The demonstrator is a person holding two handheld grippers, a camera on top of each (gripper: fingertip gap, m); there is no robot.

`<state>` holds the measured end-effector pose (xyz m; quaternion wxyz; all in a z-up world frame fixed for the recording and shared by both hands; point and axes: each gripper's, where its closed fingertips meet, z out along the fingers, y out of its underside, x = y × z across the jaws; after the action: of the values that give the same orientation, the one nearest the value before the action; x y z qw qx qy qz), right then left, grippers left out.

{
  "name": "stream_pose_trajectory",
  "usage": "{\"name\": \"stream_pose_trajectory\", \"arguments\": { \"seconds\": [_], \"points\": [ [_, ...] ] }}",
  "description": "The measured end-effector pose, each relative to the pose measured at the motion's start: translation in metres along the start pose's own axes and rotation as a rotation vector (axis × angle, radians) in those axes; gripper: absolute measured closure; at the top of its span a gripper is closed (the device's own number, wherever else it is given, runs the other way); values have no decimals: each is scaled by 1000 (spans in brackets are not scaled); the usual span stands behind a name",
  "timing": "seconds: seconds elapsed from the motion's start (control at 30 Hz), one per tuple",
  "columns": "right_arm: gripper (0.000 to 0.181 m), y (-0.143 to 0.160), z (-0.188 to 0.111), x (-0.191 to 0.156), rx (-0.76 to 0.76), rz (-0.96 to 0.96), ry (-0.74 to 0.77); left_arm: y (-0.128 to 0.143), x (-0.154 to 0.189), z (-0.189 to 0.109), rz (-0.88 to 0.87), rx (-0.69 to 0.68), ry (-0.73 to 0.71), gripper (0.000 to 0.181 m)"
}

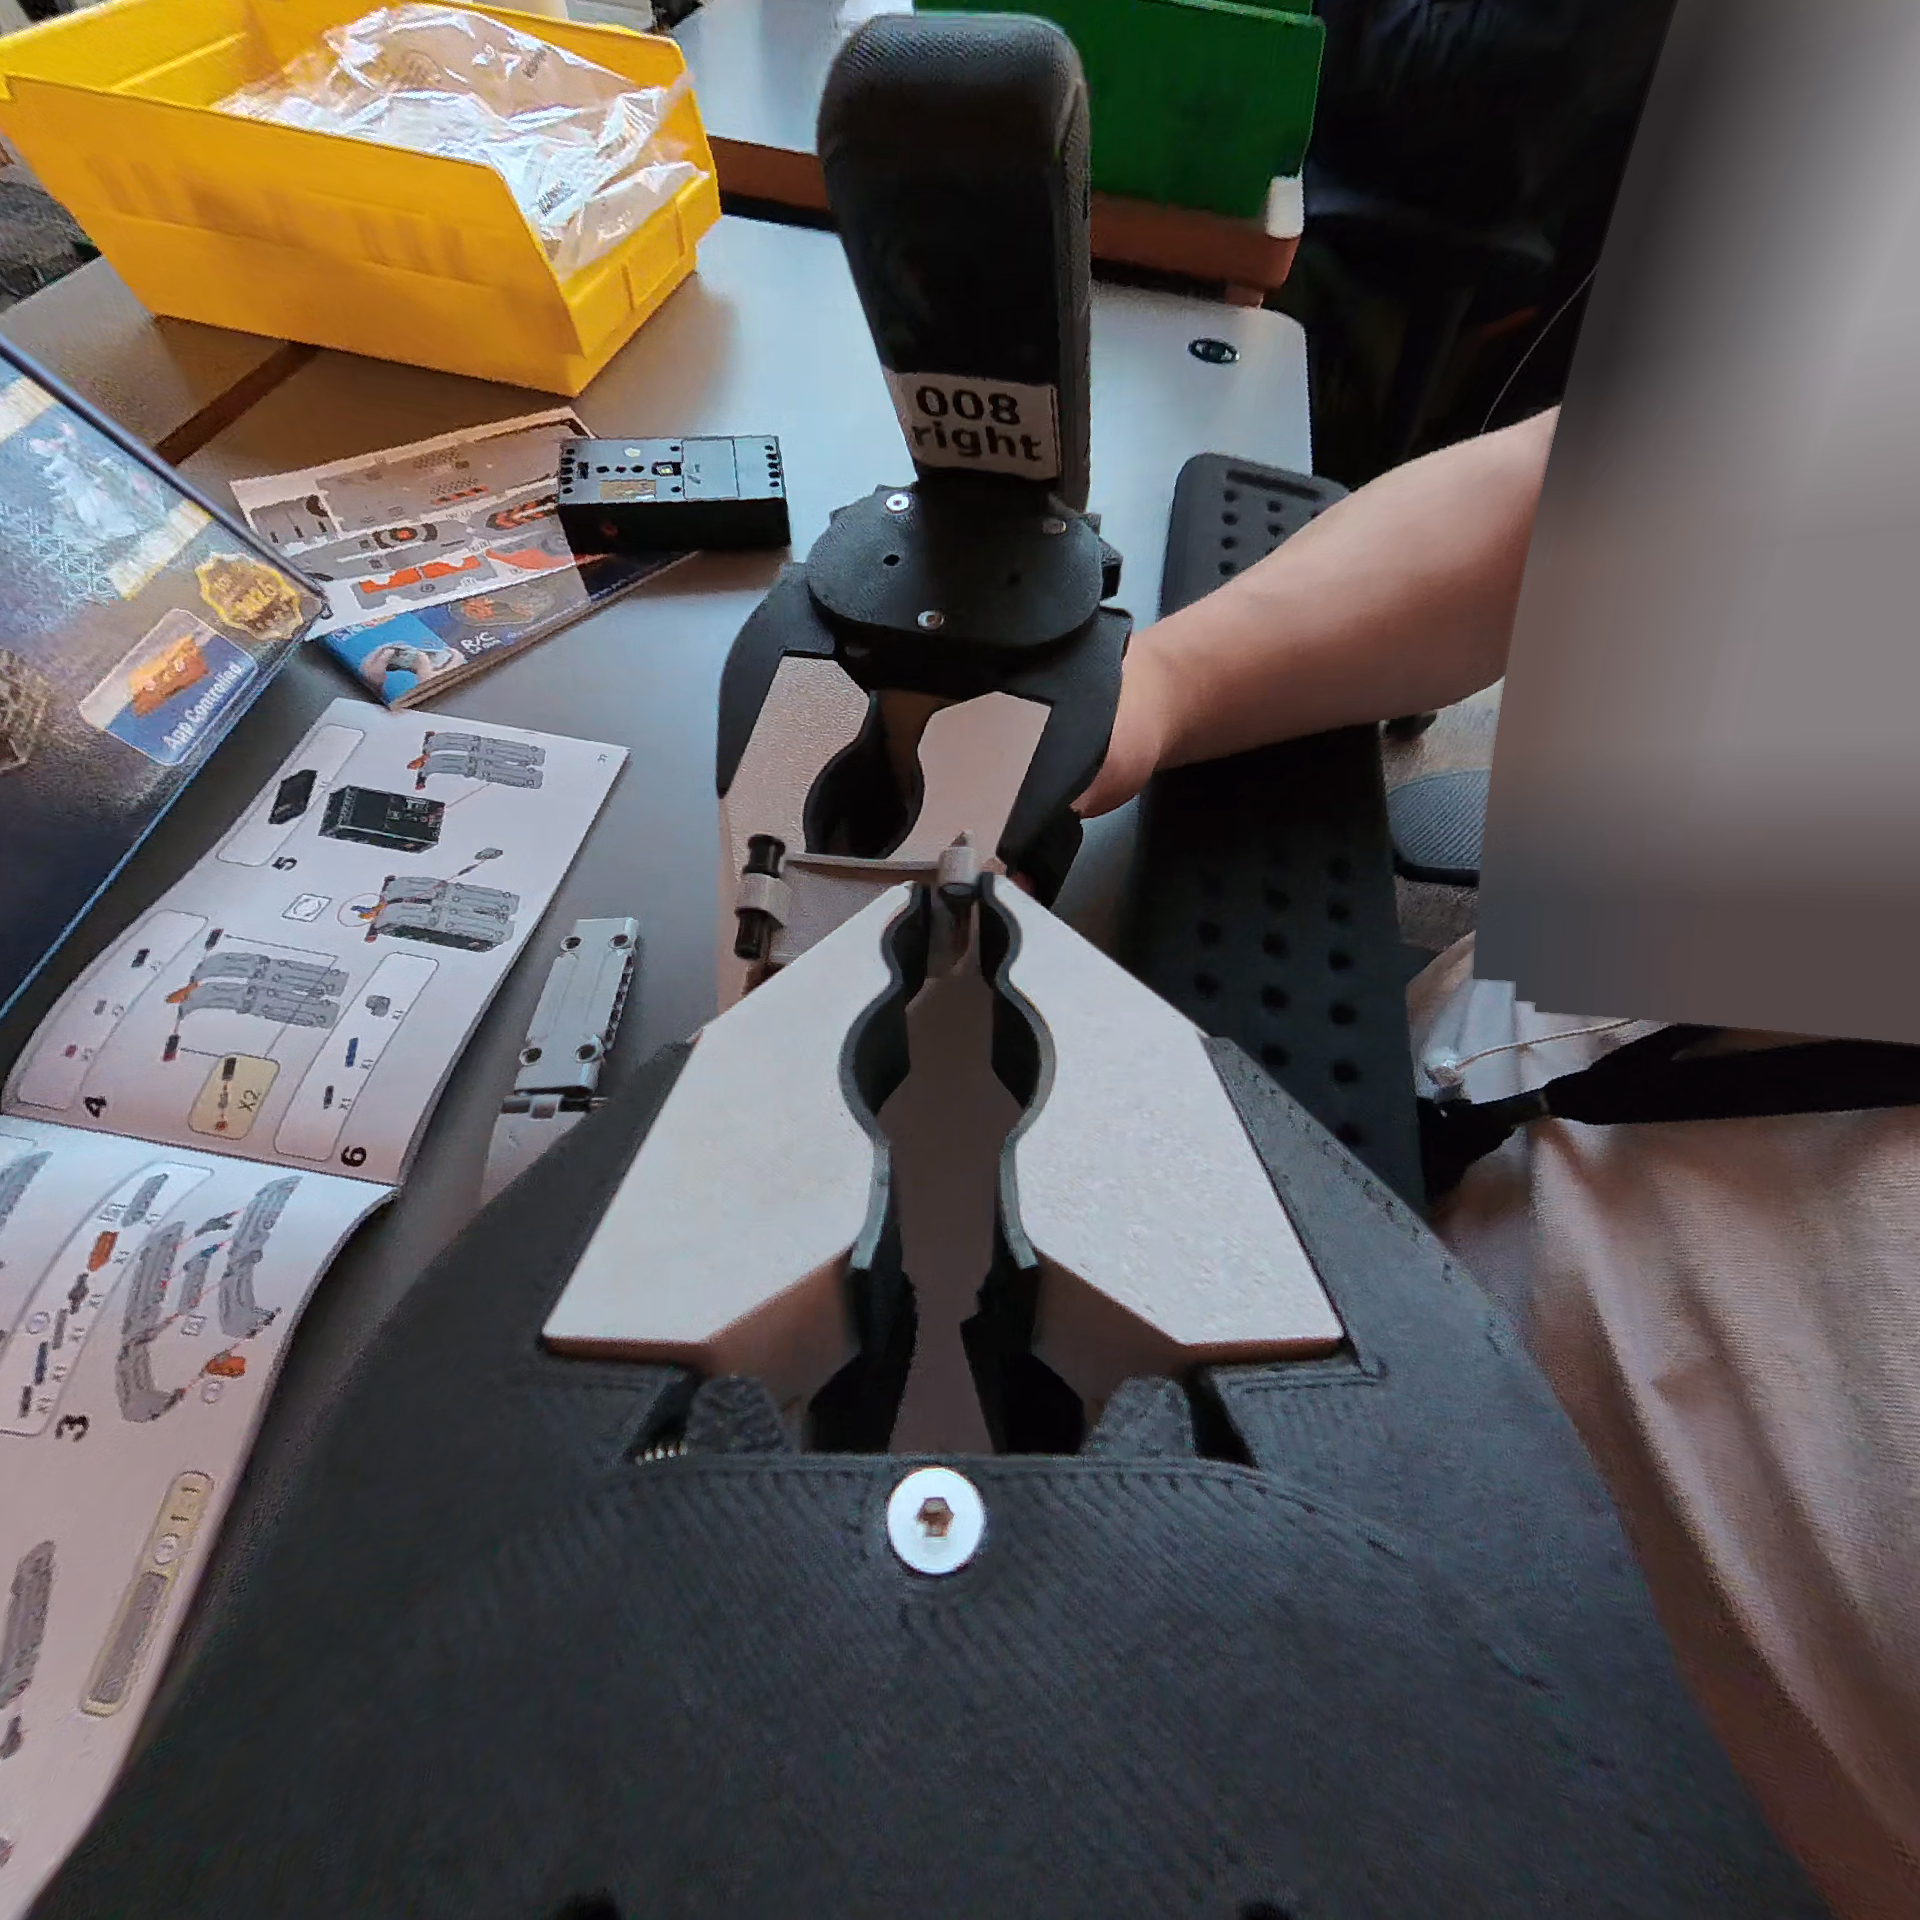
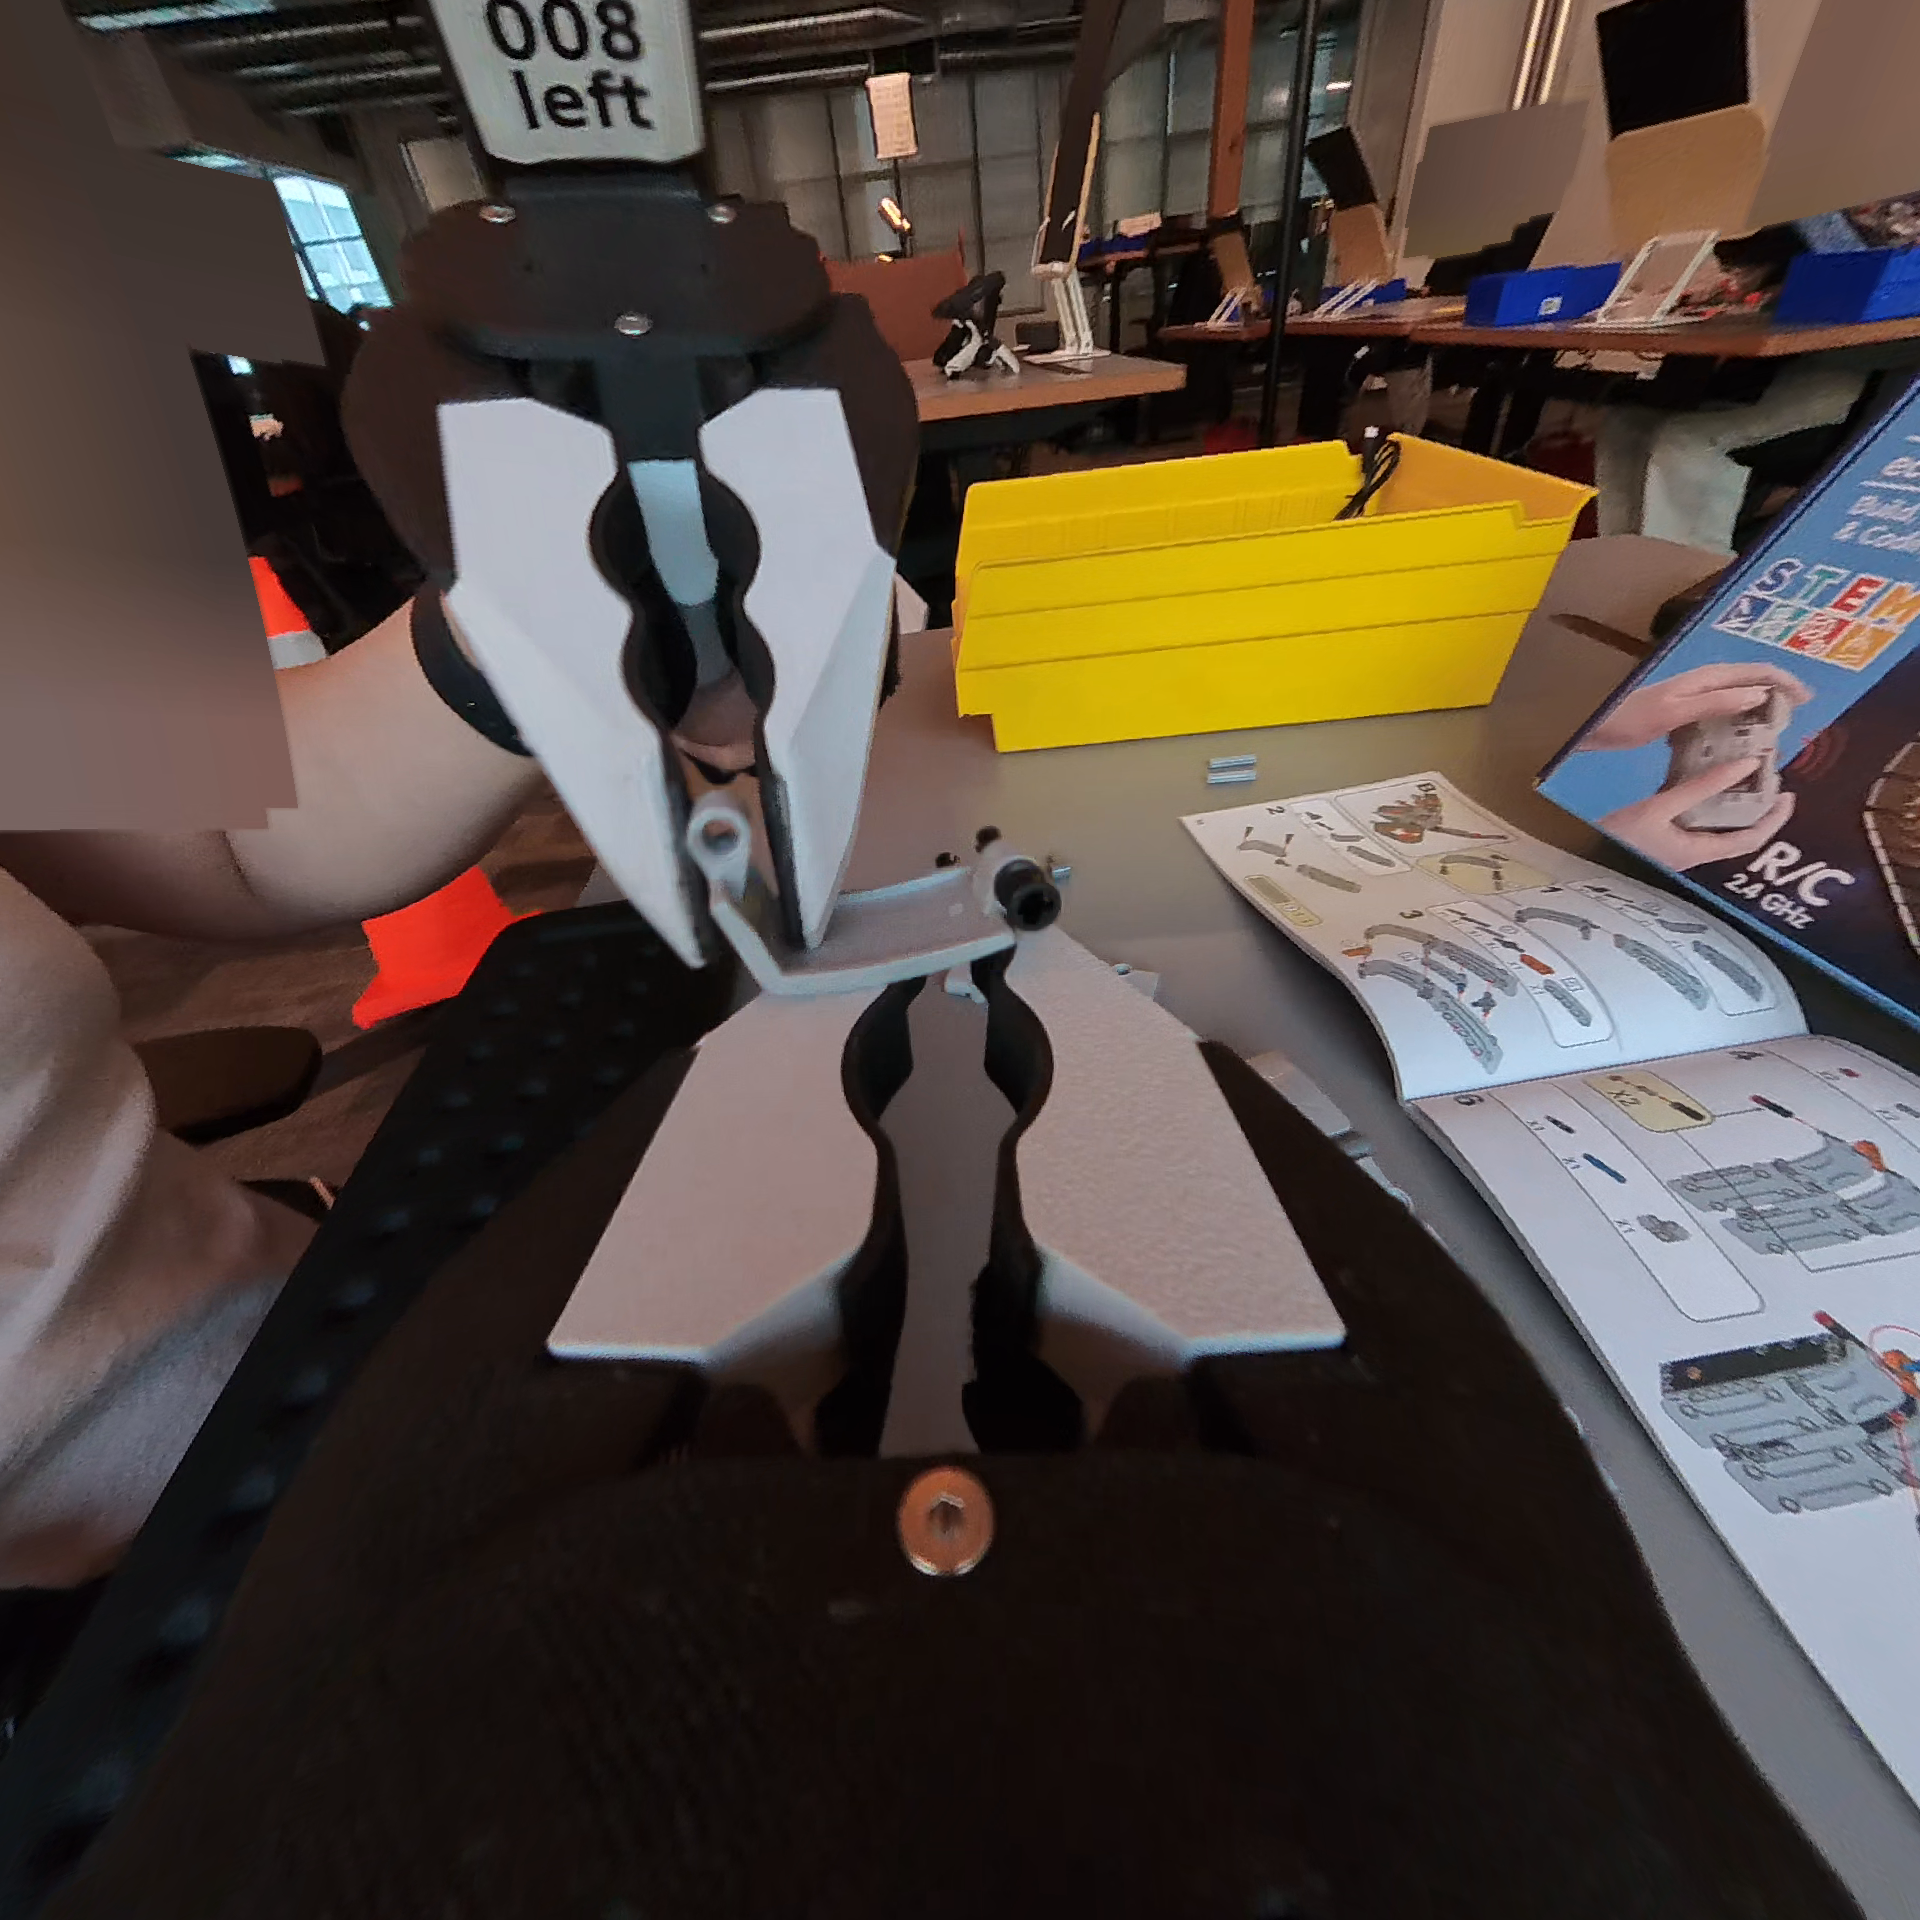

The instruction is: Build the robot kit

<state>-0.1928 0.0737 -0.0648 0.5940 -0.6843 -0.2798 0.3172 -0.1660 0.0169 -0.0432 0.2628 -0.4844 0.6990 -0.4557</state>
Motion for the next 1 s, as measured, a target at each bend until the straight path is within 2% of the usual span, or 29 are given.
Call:
{"name": "stream_pose_trajectory", "arguments": {
  "seconds": [0.23,0.63,0.8,0.9,1.0],
  "points": [
    [176,-7,-2,-1,61,81,-32,-6,-2,5,74,-73,-22,164],
    [175,-24,-11,-8,134,45,-47,-26,3,8,120,277,-69,164],
    [175,-22,-12,-5,118,22,-23,-26,2,11,153,314,-112,165],
    [175,-21,-13,3,99,0,46,-26,0,13,109,317,-122,161],
    [175,-20,-15,11,83,-42,141,-26,-1,14,137,326,-175,156]
  ]
}}
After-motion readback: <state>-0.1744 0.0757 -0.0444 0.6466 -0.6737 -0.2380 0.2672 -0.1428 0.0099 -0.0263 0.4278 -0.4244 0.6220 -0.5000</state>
